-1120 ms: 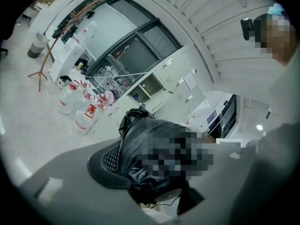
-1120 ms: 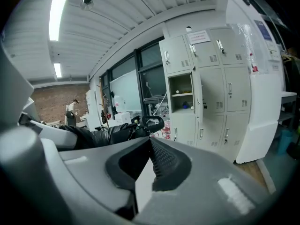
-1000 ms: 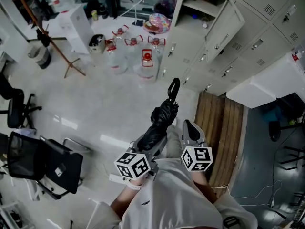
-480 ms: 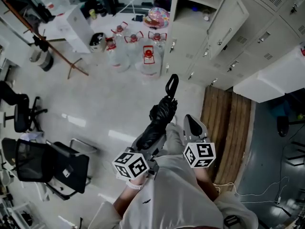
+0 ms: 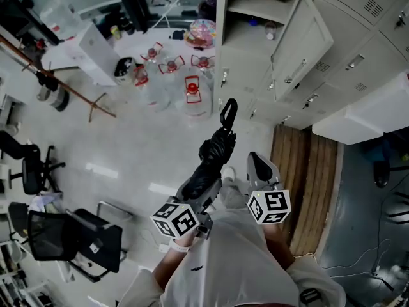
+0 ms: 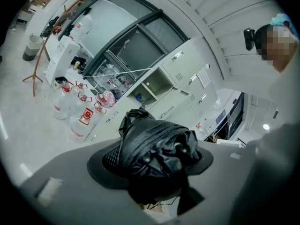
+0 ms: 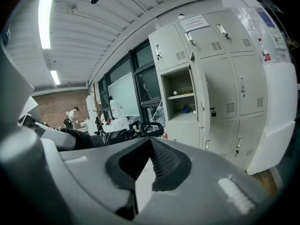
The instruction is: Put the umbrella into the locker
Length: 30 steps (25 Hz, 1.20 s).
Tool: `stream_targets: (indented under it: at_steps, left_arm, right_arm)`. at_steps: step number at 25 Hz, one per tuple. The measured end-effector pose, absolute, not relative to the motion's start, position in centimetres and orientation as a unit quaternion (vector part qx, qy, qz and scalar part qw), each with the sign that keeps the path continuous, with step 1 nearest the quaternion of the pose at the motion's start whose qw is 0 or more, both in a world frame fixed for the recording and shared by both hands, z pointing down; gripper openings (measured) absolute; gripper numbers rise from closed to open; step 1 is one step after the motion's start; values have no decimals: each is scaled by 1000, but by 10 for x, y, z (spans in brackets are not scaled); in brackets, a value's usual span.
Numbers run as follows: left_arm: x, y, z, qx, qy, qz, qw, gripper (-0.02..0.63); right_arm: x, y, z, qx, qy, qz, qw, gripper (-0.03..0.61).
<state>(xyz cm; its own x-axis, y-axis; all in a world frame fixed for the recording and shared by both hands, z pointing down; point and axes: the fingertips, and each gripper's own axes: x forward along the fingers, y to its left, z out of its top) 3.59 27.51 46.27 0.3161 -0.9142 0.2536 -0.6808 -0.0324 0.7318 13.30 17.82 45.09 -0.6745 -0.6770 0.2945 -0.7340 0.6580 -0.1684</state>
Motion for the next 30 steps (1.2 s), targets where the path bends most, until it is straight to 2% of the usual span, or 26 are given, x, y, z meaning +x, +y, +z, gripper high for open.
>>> stream_targets:
  at_steps: [16, 22, 30]
  left_arm:
    - [46, 117, 445, 704, -598, -126, 363, 314]
    - [45, 99, 450, 690, -608, -132, 369, 313]
    - [36, 94, 448, 682, -615, -135, 372, 313]
  right_arm:
    - [130, 51, 431, 352, -920, 156, 76, 2]
    - [137, 24, 417, 354, -923, 148, 9, 2]
    - [127, 14, 429, 346, -925, 153, 39, 2]
